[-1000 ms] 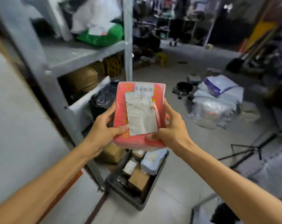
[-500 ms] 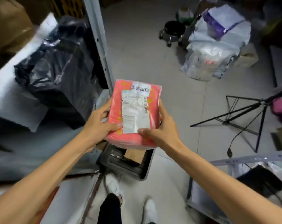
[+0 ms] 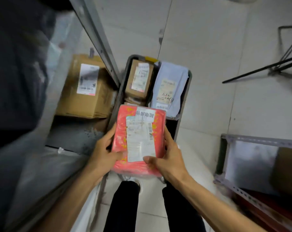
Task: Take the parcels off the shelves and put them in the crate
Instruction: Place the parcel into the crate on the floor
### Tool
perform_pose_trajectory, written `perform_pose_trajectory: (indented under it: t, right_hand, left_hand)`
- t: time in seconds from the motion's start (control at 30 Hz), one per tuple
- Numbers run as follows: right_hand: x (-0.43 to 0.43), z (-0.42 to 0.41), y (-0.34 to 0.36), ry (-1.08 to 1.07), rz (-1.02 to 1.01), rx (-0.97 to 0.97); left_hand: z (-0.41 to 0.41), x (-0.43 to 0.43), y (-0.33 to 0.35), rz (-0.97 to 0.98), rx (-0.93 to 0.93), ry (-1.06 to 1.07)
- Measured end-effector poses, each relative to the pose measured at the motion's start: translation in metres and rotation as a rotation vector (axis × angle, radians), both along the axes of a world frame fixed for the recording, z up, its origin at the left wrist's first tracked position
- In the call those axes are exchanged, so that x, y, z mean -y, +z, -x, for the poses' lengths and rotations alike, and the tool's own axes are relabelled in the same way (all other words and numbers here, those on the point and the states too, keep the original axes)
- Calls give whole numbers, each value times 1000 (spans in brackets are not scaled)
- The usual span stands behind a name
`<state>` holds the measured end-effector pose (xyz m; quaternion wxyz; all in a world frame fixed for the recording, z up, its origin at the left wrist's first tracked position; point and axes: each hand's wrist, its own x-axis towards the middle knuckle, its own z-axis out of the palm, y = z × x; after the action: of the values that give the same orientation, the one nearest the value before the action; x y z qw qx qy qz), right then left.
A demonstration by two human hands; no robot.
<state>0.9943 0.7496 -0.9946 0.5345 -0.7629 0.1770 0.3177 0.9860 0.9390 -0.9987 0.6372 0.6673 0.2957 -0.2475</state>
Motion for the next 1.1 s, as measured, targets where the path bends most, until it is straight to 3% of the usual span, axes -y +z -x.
perform_pose_trajectory:
  t: [0.2,0.53,0.67,0.9,1.1]
  right_hand:
    - [-17,-9,-84,20,5,-107]
    - [-37,-90,-180,240,-18,-99]
    - [-41,-102,-200,188,-25,-83]
    - [-54,-101,-219,174,170,60]
    - [-70,-105,-229,190,338,59]
  left_hand:
    - [-6,-16,-82,27,-103,49]
    - [-73,-45,-186,-124,-59,-17]
    - [-96,-48,-205,-163,-21,-77]
    - [-111,-45,-230,-226,28,-147]
    - [-109,-42,-242,-350,-11,-144]
